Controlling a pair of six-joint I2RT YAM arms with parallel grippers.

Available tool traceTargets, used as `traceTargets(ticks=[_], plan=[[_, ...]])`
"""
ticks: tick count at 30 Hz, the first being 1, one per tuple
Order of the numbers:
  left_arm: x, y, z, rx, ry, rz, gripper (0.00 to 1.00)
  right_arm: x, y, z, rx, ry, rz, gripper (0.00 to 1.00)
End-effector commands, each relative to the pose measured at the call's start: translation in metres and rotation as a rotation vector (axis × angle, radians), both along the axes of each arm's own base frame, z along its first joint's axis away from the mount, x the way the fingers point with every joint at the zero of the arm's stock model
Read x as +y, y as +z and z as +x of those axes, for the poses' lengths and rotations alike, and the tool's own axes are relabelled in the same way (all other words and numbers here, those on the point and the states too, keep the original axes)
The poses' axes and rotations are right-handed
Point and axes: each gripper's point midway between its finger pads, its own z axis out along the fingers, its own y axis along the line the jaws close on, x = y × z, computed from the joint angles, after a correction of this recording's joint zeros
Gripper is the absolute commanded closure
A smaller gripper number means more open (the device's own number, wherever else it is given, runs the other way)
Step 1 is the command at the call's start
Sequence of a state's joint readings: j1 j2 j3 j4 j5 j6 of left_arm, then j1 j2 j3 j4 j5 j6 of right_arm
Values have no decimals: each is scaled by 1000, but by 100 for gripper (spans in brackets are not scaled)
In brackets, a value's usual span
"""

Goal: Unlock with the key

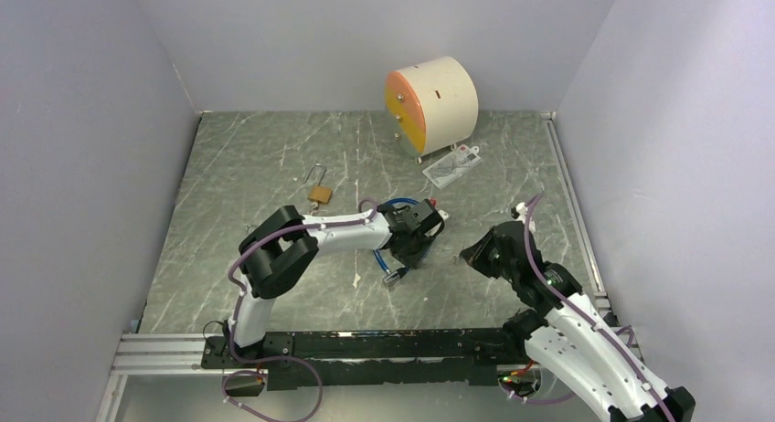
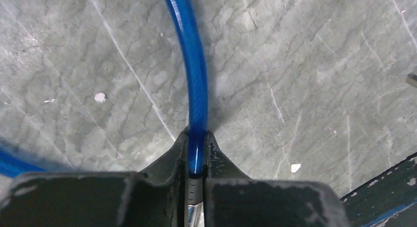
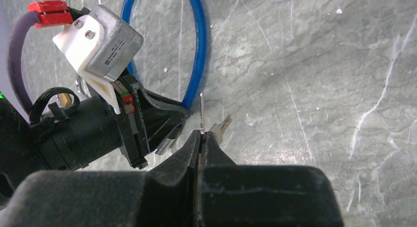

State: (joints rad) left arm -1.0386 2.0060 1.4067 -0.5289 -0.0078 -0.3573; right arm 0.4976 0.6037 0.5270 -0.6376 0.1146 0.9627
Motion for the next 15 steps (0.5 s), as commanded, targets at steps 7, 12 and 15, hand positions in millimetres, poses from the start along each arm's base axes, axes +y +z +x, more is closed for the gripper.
traceTargets(ticks=[7,12,15], plan=[[31,7,38,91,339,53,98,3,8,6,-28,10,18,100],[28,38,67,182,503,-122,97,39,22,15,-105,200,98,100],[26,62,86,205,572,-189,97,63,14,10,-79,358,136,100]])
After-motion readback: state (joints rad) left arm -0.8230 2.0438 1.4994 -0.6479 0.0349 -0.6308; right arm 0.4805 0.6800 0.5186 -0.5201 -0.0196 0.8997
